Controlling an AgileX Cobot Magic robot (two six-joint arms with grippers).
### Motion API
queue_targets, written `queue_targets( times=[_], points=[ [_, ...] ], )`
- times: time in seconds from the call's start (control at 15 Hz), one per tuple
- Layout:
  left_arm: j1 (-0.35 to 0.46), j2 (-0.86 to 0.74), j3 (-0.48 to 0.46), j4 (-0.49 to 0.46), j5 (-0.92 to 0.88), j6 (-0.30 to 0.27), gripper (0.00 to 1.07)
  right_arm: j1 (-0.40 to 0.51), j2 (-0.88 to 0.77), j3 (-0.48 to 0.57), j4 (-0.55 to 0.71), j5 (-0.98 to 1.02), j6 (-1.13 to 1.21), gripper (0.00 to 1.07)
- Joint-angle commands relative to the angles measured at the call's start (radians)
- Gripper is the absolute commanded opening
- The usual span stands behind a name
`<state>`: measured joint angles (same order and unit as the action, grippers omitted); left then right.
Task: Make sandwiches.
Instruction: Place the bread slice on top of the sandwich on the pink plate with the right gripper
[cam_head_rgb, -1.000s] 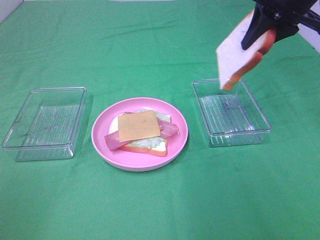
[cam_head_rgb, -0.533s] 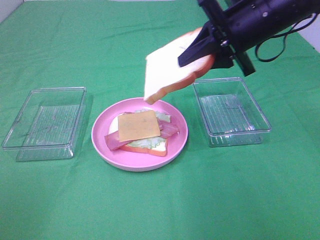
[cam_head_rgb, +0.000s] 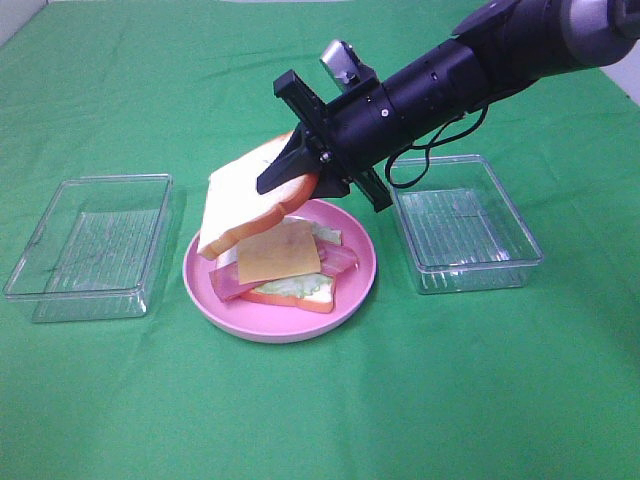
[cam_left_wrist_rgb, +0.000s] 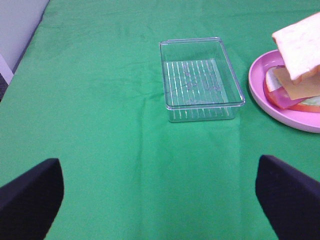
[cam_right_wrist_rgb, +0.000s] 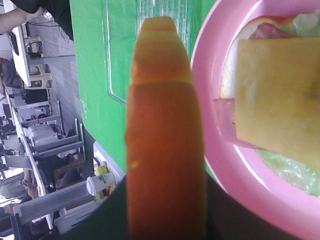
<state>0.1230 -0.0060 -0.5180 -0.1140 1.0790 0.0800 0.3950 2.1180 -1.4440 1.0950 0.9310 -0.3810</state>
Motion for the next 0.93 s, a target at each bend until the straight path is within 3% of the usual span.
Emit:
queue_targets(
  times=[0.07,0.53,0.67,0.8,0.93],
  points=[
    [0.002,-0.018,0.002,-0.002,0.0,-0.006,0.98,0.003,0.045,-0.015,0.022,-0.001,-0.009,0.0],
    [0.002,-0.018,0.002,-0.002,0.0,-0.006,0.98,0.003,0.099,-0.015,0.027,-0.044,-0.004,0.0],
    [0.002,-0.018,0.002,-0.002,0.0,-0.006,0.98,0.003,0.099,-0.015,0.025,-0.047,0.008,0.19],
    [0.002,-0.018,0.002,-0.002,0.0,-0.006,0.98,0.003,0.099,-0.015,0.01,-0.027,0.018,0.46],
    [0.002,-0.018,0.002,-0.002,0.0,-0.006,0.98,0.003,0.099,-0.015,-0.015,0.0,0.018,0.61]
  ],
)
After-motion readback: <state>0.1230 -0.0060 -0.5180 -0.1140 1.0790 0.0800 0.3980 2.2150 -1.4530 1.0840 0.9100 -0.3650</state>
